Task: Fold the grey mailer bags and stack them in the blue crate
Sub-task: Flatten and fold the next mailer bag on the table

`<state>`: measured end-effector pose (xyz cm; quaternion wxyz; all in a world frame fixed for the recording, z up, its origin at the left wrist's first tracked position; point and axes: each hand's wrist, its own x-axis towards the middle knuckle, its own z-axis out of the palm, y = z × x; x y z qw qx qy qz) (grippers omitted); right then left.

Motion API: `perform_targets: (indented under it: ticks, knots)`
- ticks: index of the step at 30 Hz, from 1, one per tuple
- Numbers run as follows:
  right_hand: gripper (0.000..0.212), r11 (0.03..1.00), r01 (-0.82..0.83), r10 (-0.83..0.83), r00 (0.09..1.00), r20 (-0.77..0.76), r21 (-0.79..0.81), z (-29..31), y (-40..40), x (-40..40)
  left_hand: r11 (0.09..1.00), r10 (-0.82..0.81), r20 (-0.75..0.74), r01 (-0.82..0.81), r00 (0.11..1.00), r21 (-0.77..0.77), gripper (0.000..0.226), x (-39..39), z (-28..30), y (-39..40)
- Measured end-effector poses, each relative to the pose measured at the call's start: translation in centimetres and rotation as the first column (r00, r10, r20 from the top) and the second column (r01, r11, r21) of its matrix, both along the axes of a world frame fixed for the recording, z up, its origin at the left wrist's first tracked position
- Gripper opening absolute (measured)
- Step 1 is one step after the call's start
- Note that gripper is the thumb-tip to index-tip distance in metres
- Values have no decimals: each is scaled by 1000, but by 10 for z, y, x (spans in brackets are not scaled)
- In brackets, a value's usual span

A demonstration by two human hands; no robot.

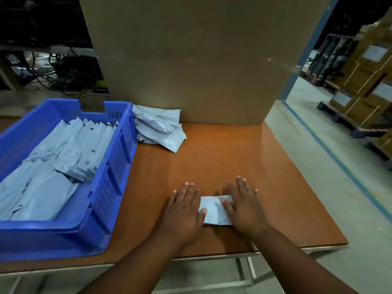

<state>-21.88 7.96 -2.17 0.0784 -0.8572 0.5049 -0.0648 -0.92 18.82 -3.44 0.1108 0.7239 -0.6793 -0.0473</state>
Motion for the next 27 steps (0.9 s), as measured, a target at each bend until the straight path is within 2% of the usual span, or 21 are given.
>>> perform_targets:
  ticks: [3, 6, 11, 16, 22, 27]
  knots:
    - [67, 999, 36, -36, 999, -18, 22, 1, -15, 15, 998, 43, 42, -45, 998, 50, 76, -18, 6, -33]
    - [62, 999, -28, 30, 999, -36, 46, -17, -9, 31, 990, 84, 97, -95, 992, 106, 80, -29, -1, -48]
    - [62, 992, -120, 120, 993, 2, 26, -37, -10, 24, 992, 102, 158, -113, 982, 64, 62, -40, -16, -46]
    - [70, 986, -153, 153, 988, -6, 69, -37, -15, 26, 991, 111, 220, -126, 969, 52, 65, -41, -21, -53]
    - [66, 984, -170, 170, 985, 2, 51, -44, -18, 25, 991, 99, 226, -116, 969, 63, 65, -38, -26, -56]
    - [68, 983, -166, 167, 986, -11, 82, -40, -18, 26, 990, 91, 171, -107, 981, 87, 64, -33, -30, -56]
